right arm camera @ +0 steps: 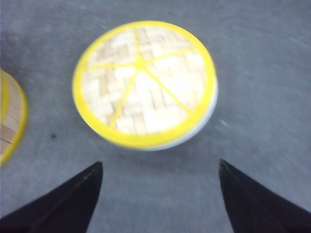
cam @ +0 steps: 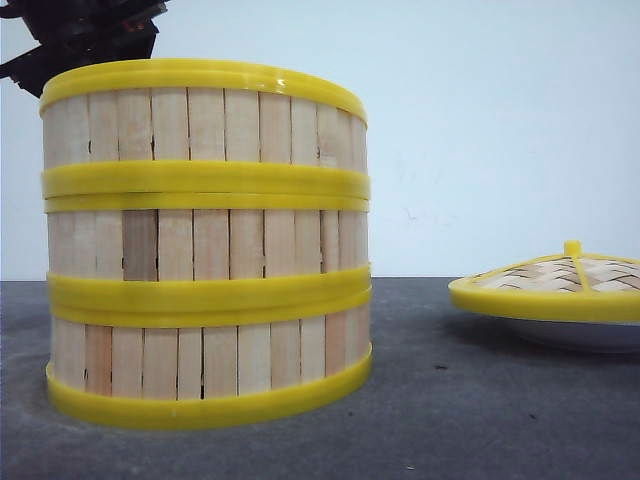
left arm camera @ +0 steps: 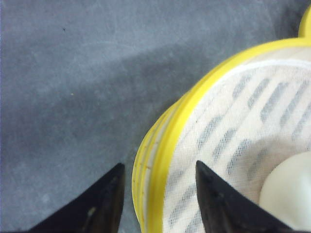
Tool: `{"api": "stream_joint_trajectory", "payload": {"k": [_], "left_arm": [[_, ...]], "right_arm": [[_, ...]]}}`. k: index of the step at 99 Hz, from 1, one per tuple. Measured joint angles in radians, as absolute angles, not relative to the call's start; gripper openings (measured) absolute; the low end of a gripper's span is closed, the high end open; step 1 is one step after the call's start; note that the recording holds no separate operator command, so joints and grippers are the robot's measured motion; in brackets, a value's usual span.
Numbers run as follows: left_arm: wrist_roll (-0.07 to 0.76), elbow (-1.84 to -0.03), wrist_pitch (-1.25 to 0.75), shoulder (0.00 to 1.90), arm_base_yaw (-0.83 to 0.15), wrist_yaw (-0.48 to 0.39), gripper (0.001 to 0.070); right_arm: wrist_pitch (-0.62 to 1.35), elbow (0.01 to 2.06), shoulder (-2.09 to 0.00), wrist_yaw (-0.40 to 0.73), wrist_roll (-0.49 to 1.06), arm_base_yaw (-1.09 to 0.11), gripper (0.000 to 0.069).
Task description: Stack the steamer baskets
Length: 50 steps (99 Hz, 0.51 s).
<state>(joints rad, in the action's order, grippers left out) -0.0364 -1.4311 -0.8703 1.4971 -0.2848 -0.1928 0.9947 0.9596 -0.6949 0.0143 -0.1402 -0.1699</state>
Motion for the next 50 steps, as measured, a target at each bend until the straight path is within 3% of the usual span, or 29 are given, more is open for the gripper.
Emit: {"api": "stream_joint_trajectory", "payload": {"k": [14,50], "left_arm": [[-0.036,-1.431,-0.874,1.473,-0.285,-0.175,0.0270],[-0.032,-1.369,-0.920,1.285,-0.284,-0.001,0.0270]], "right_arm": [[0.891,0.960,-0.827,-0.009,-0.113,-0.168,0.0471],[0.578,0.959,-1.188,-0.083,-0.063,-0.160,0.0471]]}}
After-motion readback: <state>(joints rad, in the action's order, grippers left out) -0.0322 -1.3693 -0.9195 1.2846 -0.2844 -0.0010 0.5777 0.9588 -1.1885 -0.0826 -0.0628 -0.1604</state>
